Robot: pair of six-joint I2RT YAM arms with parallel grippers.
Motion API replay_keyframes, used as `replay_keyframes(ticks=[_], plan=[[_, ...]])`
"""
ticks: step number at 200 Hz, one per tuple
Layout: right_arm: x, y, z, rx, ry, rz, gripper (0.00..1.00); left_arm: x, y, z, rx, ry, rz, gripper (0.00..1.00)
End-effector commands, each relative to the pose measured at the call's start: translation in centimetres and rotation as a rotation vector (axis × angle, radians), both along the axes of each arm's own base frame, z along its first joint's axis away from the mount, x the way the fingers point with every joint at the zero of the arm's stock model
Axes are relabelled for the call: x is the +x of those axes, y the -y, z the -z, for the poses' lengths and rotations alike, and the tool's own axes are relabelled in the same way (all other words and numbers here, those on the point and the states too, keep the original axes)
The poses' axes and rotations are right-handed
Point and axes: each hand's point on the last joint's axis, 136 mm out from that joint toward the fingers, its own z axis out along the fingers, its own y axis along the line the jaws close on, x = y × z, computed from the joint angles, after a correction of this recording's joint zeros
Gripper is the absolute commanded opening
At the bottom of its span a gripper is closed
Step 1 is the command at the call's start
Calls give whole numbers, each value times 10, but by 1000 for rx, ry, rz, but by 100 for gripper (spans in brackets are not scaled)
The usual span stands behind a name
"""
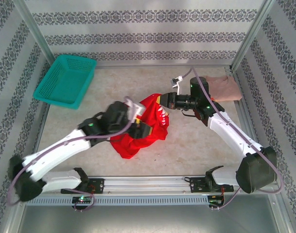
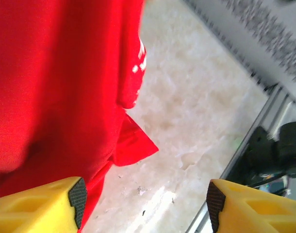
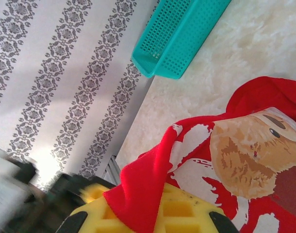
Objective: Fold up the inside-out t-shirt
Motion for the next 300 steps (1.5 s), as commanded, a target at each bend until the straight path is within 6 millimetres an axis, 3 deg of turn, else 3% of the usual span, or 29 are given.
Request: replay_keyframes(ticks=[1,19,31,44,65,88,105,123,159,191,222,232,246,260,277,300], plan=[[1,-2,-16,24,-15,22,0,33,14,9,86,92,-39,68],[-3,1,-15,20,-18,19,0,69,11,15,139,140,-108,58],[-5,7,-15,12,-11,14,0,86,9,15,99,127,-120,30],[-6,21,-18,-29,20,34,0,92,1,10,62,103,-96,0],[-5,44,-29,-83,99,87,0,86,-28,-14,-48,96,-90,0],[-11,42,-47,-43,132,21,0,79,-61,-44,-213,59,-119,0],[-13,41,-59,-43,165,11,0,67,-69,-63,-326,43,-64,0],[-6,49,-63,-93,186,61,0,46,-64,-82,-413,36,72,0],[22,86,-25,-458,171,297,5,23,-57,-115,-551,68,235,0],[24,94,6,-639,139,277,17,30,-65,-140,-622,107,211,0],[28,126,27,-967,177,362,27,36,-67,-146,-634,99,200,0],[25,120,28,-992,214,336,32,39,-67,-144,-625,87,191,0],[14,91,23,-918,313,240,39,41,-67,-140,-615,70,183,0],[-14,47,12,-762,465,68,45,43,-67,-138,-603,64,176,0],[-46,6,5,-548,583,-84,55,42,-68,-136,-588,58,176,0],[-52,-15,20,-474,559,-176,59,42,-68,-134,-579,56,171,0]])
